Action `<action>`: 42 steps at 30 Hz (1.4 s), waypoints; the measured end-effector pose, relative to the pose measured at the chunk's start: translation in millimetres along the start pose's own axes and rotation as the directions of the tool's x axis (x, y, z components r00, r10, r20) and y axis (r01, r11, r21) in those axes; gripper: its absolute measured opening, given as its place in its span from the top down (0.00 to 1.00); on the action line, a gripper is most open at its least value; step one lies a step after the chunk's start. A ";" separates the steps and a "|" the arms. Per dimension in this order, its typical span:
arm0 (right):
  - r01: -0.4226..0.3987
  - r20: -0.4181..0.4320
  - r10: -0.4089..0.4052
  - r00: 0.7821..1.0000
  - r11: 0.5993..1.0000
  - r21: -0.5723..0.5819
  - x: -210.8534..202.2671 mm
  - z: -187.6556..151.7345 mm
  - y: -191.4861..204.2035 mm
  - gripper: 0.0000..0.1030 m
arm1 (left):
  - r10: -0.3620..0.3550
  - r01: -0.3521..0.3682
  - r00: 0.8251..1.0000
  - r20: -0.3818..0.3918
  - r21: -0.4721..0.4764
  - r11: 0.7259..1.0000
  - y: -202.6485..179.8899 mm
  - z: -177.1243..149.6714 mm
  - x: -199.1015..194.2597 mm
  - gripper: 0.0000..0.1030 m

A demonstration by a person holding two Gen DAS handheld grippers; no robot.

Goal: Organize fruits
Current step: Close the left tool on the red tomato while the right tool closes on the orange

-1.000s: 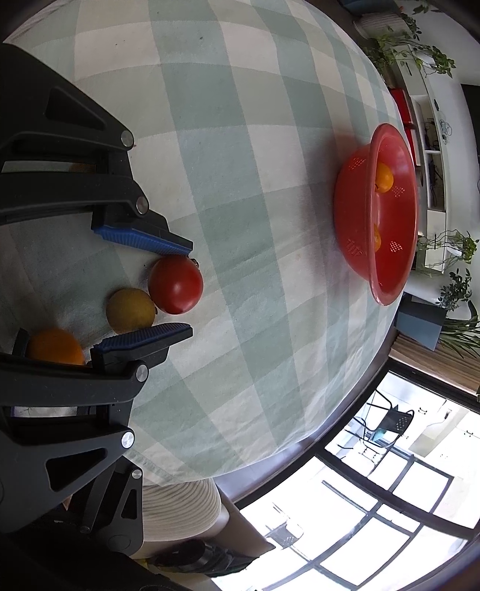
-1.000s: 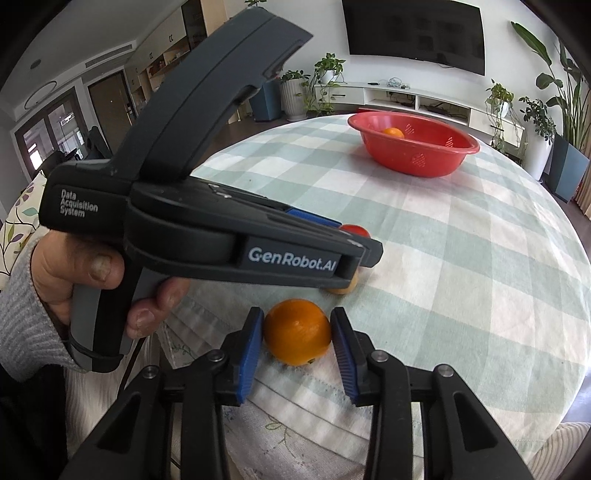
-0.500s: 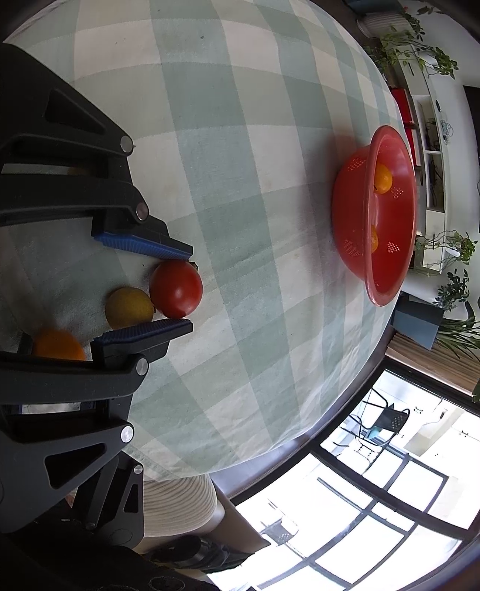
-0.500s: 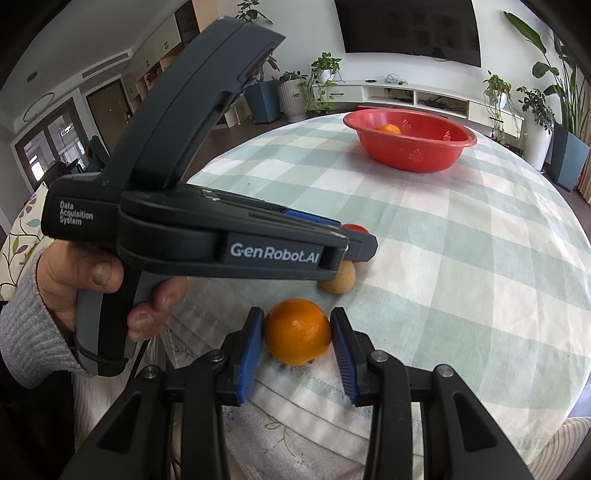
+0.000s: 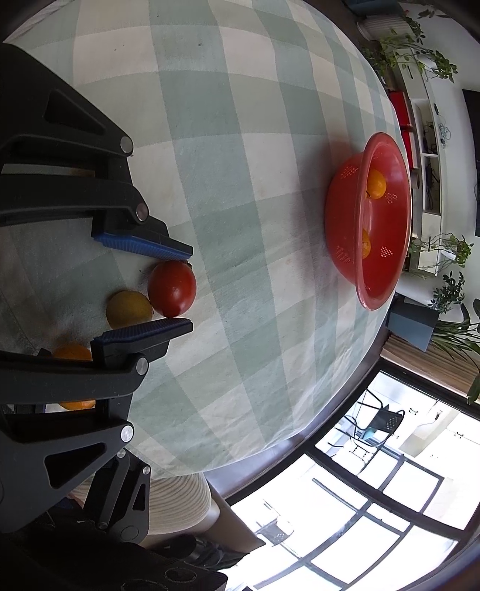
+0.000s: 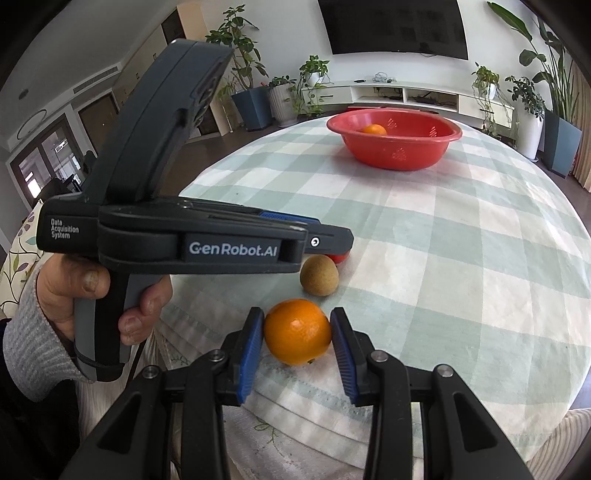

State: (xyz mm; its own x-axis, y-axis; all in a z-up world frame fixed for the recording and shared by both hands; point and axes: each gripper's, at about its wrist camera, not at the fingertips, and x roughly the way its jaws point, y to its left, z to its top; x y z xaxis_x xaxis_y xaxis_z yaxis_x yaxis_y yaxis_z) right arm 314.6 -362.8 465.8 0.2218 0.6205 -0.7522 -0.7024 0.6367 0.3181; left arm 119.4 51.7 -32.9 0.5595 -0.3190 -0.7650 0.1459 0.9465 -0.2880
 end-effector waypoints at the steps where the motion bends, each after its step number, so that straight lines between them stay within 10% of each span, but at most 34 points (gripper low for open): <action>1: 0.001 -0.001 -0.001 1.000 1.000 0.000 0.2 0.0 -0.1 0.61 | 0.002 -0.002 1.000 -0.001 0.003 1.000 -0.5 -0.1 0.1 0.70; 42: -0.004 0.010 0.004 1.000 0.998 0.060 -4.7 0.6 -15.1 0.62 | 0.024 -0.024 1.000 -0.009 0.012 1.000 -0.9 -0.2 9.0 0.71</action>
State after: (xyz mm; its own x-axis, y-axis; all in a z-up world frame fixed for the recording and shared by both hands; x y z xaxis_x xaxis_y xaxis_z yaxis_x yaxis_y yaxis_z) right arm 324.6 -375.0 464.9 0.2257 0.6271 -0.7455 -0.6617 0.6604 0.3552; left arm 124.1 48.0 -39.7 0.5559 -0.2964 -0.7766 0.1421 0.9544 -0.2626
